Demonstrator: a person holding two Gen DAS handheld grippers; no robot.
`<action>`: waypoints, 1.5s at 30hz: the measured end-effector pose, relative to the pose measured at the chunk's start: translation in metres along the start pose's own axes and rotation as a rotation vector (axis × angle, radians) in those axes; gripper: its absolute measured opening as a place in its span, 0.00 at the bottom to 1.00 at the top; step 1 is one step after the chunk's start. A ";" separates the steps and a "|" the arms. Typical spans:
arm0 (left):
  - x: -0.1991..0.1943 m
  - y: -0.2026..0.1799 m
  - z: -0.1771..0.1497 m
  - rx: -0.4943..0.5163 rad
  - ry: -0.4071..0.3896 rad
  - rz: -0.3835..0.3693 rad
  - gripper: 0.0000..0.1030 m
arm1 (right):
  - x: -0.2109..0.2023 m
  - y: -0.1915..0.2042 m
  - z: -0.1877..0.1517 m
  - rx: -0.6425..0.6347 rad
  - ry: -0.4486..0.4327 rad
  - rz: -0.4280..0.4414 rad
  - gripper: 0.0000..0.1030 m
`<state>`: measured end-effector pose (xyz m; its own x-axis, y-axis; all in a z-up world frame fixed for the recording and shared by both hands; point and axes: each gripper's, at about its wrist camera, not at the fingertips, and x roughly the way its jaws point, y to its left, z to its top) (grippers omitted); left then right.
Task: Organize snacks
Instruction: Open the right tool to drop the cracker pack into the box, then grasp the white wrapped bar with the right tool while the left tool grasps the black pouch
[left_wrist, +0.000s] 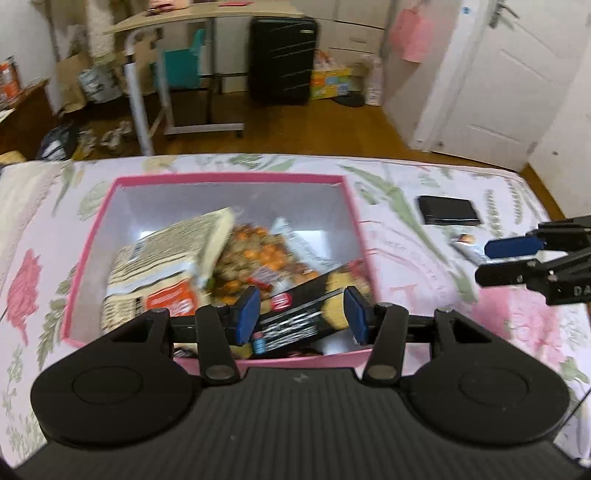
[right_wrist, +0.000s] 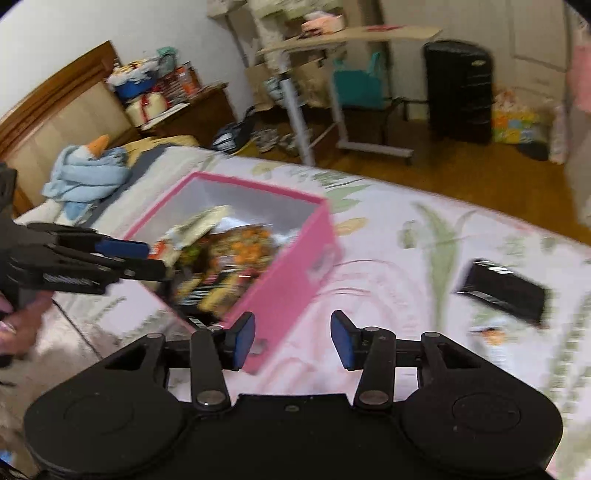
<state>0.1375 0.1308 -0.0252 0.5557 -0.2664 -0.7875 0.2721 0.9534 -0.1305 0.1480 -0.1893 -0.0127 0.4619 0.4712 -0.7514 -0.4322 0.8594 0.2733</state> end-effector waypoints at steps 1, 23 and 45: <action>0.000 -0.006 0.004 0.012 0.003 -0.011 0.47 | -0.007 -0.006 -0.002 -0.002 -0.009 -0.028 0.50; 0.141 -0.198 0.103 0.597 0.111 -0.181 0.56 | 0.013 -0.130 -0.053 -0.098 -0.035 -0.202 0.70; 0.302 -0.286 0.110 1.034 0.141 -0.296 0.77 | 0.030 -0.179 -0.096 0.103 -0.075 -0.394 0.34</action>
<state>0.3138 -0.2378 -0.1600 0.2820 -0.3846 -0.8790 0.9475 0.2554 0.1923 0.1652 -0.3481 -0.1418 0.6332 0.1116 -0.7659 -0.1330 0.9905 0.0344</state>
